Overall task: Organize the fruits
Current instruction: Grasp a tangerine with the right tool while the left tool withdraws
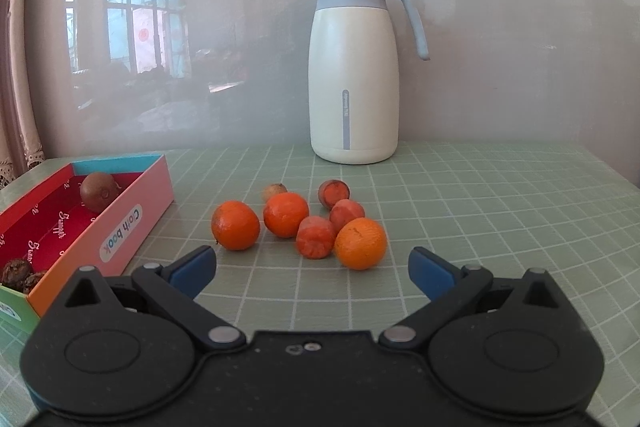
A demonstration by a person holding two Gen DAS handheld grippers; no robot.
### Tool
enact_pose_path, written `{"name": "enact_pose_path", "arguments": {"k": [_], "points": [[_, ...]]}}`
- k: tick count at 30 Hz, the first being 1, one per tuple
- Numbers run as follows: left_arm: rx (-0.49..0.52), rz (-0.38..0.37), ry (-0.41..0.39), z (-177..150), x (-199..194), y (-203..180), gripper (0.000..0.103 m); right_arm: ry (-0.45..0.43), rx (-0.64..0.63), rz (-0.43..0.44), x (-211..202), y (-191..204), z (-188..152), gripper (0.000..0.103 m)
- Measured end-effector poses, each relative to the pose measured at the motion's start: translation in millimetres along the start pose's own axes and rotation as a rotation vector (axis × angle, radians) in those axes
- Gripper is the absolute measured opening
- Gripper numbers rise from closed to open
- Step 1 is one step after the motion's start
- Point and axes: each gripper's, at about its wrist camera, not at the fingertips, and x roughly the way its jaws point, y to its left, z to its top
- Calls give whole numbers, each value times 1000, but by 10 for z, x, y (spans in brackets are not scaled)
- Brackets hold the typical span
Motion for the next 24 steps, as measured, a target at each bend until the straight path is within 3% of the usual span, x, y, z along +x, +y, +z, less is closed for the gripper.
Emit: {"name": "enact_pose_path", "arguments": {"k": [7, 17, 22, 24], "points": [[-57, 19, 8, -63, -11, 91, 103, 13, -6, -6, 19, -26, -20, 103], [-29, 10, -14, -68, 1, 44, 103, 33, 30, 14, 127, -166, 13, 103], [-54, 24, -3, -67, 28, 121, 103, 40, 46, 17, 220, -248, 73, 90], [-53, 31, 1, -73, 40, 142, 103, 59, 60, 19, 287, -282, 100, 76]]}}
